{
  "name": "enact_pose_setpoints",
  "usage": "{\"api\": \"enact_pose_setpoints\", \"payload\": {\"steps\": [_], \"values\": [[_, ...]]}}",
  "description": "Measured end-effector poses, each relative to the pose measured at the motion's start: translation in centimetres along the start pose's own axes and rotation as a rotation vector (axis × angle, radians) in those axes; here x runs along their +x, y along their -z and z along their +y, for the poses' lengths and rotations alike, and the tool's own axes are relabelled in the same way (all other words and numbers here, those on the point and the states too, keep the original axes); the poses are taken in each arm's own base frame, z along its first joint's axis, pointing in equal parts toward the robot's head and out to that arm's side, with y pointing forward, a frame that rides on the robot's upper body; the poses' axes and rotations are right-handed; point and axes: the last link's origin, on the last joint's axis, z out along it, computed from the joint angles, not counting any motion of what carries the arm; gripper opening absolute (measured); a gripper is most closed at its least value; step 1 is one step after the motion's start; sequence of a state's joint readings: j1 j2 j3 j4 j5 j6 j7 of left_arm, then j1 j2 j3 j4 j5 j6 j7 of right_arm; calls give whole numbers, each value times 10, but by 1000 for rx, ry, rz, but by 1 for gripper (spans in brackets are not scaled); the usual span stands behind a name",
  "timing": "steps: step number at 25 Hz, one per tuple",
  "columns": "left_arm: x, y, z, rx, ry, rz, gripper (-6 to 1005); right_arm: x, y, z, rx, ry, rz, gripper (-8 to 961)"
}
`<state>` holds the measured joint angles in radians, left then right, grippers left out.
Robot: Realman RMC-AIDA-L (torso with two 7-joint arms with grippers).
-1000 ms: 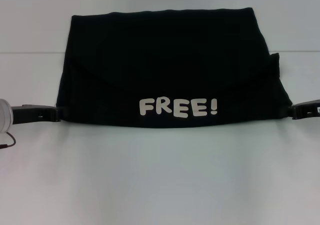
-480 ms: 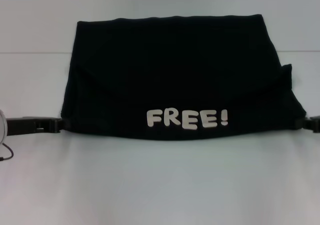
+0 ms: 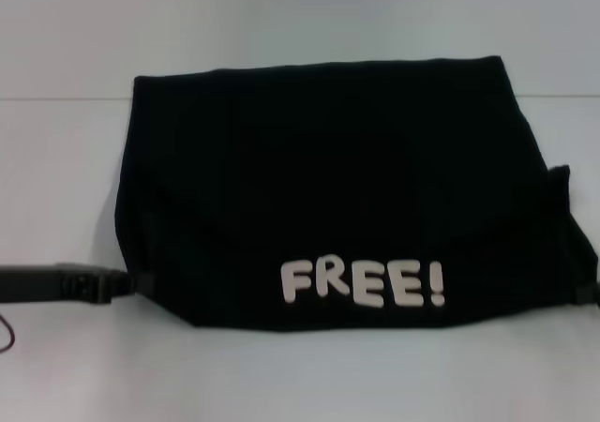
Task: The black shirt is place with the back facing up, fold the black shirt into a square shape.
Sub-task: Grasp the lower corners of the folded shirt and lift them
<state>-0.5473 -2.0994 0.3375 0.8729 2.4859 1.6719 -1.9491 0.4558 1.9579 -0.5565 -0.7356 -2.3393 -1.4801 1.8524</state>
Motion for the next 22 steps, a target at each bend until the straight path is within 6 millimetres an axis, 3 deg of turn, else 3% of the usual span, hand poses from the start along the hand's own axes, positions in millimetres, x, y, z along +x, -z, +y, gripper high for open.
{"api": "enact_pose_setpoints", "payload": {"steps": [13, 22], "values": [[-52, 15, 28, -221, 40, -89, -1, 66, 37, 16, -146, -4, -14, 19], [-58, 17, 25, -207, 49, -80, 0, 109, 50, 29, -182, -64, -28, 23]]}}
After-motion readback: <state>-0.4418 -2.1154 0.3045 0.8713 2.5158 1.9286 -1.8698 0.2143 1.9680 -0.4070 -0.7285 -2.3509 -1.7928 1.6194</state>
